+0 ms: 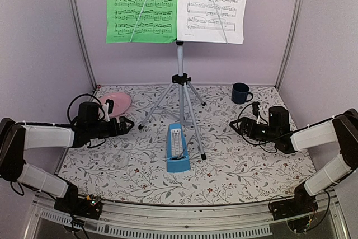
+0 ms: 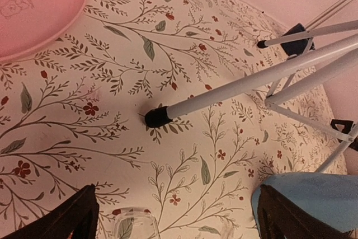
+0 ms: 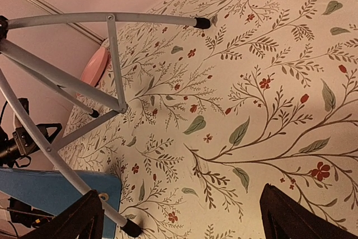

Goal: Set up the instrument practice props

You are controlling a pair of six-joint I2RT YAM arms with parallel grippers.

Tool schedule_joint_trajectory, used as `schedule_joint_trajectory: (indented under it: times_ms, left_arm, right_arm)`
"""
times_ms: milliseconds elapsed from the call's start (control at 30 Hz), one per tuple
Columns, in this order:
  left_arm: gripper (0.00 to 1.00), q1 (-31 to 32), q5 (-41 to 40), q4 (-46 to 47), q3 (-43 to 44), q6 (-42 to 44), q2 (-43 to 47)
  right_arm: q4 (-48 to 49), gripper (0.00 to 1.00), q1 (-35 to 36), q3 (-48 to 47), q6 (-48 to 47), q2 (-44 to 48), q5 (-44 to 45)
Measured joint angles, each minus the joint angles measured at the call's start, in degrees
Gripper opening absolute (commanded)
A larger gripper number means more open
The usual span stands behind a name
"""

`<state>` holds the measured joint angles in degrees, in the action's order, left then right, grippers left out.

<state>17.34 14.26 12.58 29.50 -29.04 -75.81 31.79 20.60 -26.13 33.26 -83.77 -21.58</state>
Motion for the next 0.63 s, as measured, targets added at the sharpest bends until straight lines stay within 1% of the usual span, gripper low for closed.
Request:
schedule_joint_trajectory:
  times_ms: [533,633]
  left_arm:
    - [0.99,0.00,-0.46,-0.09,0.00,-0.02,0.00]
    - [0.99,0.00,-0.63,-0.11,0.00,0.00,0.04]
  right_arm:
    - [0.83,0.99,0.00,0.02,-0.92,0.00,-0.04]
    - [2.25,0.99,0.00,0.92,-0.92,0.20,0.00]
